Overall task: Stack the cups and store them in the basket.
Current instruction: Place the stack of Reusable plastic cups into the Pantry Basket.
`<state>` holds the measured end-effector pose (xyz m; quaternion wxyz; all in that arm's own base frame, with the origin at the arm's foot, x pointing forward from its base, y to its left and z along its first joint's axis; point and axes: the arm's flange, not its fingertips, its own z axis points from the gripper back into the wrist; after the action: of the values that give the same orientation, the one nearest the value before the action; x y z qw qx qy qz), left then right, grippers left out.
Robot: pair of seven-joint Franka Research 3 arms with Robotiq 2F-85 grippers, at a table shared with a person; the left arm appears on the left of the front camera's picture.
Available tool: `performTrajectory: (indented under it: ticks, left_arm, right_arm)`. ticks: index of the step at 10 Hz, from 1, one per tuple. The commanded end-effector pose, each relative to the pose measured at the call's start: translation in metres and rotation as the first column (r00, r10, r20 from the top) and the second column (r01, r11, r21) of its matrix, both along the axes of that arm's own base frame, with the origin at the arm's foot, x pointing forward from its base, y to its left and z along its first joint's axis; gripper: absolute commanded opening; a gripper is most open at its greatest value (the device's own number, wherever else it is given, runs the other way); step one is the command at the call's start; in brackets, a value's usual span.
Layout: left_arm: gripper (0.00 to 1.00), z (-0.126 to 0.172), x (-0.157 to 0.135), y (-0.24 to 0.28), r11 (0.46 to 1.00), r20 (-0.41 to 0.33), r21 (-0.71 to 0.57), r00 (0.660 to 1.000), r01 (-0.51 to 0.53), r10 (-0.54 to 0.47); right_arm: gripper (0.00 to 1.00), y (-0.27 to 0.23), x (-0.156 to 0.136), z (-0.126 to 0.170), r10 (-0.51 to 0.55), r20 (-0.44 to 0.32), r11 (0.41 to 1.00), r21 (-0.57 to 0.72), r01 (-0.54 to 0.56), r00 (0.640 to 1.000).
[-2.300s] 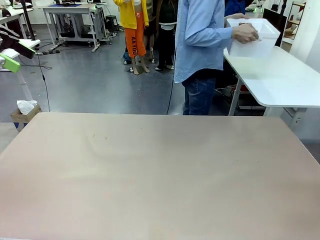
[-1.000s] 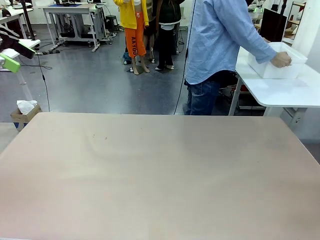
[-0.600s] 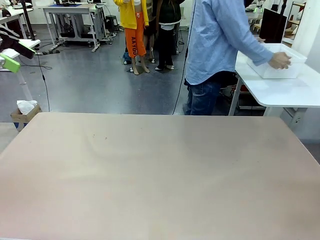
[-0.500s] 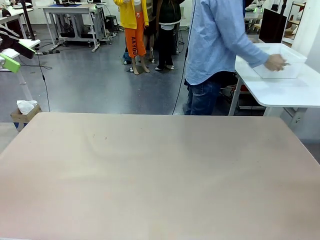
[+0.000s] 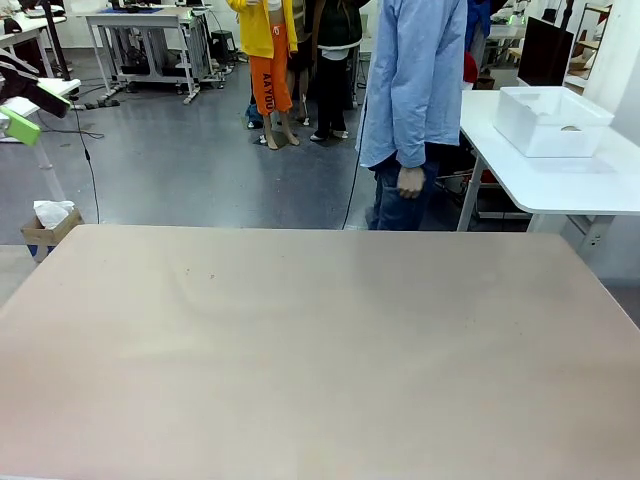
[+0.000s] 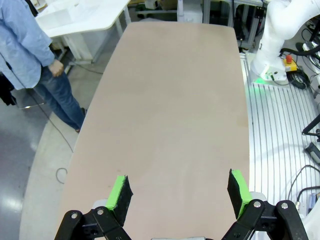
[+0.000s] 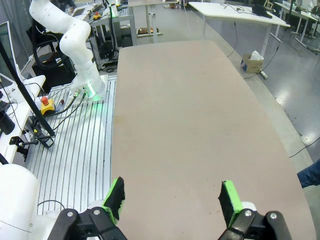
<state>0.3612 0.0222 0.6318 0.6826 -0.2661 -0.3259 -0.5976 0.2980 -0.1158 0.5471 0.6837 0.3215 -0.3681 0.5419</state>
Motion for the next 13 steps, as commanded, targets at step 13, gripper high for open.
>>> performTrajectory:
  ticks: [13]
  left_arm:
    - [1.0,0.002,-0.0006,-0.0015,1.0,-0.003,-0.016,1.0,-0.001,0.001]
  right_arm:
    - [1.0,-0.0004,-0.0007,-0.0007,0.01,0.024,1.0,0.017,-0.01,1.0]
